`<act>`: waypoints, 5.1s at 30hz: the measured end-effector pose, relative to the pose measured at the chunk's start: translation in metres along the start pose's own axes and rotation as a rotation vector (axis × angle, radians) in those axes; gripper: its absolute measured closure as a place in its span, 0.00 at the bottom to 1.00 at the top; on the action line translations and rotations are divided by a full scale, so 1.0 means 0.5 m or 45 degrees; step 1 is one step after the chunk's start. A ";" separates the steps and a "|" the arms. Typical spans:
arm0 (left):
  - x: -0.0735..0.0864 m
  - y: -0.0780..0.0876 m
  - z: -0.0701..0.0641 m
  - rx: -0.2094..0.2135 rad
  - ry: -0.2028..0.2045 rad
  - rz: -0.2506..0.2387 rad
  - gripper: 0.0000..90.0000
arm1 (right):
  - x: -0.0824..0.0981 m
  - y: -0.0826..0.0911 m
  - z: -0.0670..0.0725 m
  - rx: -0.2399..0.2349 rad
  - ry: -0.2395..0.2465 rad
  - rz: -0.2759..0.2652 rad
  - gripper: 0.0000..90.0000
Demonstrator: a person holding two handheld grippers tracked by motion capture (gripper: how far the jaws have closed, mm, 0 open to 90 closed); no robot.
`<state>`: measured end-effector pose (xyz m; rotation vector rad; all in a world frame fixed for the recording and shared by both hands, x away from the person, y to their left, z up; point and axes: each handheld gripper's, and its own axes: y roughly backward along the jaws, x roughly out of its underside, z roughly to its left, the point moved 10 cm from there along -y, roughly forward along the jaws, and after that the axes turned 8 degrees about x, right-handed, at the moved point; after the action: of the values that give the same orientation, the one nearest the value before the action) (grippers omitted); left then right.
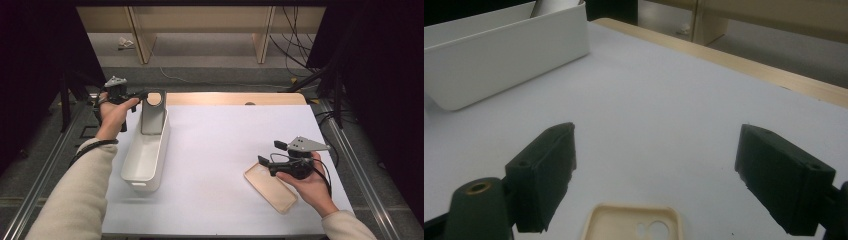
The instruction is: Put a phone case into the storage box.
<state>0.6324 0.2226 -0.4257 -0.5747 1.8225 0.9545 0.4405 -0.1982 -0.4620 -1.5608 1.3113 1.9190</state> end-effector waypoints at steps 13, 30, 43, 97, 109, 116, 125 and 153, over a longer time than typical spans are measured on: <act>0.016 -0.001 0.014 -0.026 0.008 0.019 0.87 | 0.000 0.000 0.001 -0.003 0.000 -0.001 0.20; 0.031 -0.005 0.030 -0.066 0.004 0.055 0.83 | 0.001 -0.001 0.001 -0.004 0.000 0.000 0.20; 0.039 -0.009 0.036 -0.088 -0.014 0.082 0.83 | 0.001 -0.001 0.001 -0.004 0.000 0.001 0.20; 0.056 0.104 -0.041 -0.100 -0.126 0.175 0.06 | 0.006 0.002 -0.011 0.018 -0.004 0.024 0.19; 0.101 0.161 -0.124 -0.010 -0.141 0.109 0.03 | 0.013 0.002 -0.017 0.026 0.007 0.051 0.19; 0.140 0.181 -0.168 0.025 -0.145 0.103 0.02 | 0.022 0.006 -0.029 0.038 0.003 0.074 0.18; 0.182 0.190 -0.220 0.096 -0.173 0.088 0.02 | 0.030 0.006 -0.032 0.032 0.012 0.102 0.18; 0.245 0.201 -0.361 0.324 -0.339 0.165 0.10 | 0.026 0.009 -0.025 0.017 0.030 0.098 0.19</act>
<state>0.4102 0.1372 -0.4594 -0.1649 1.7192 0.8231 0.4400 -0.2146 -0.4715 -1.5522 1.4108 1.9385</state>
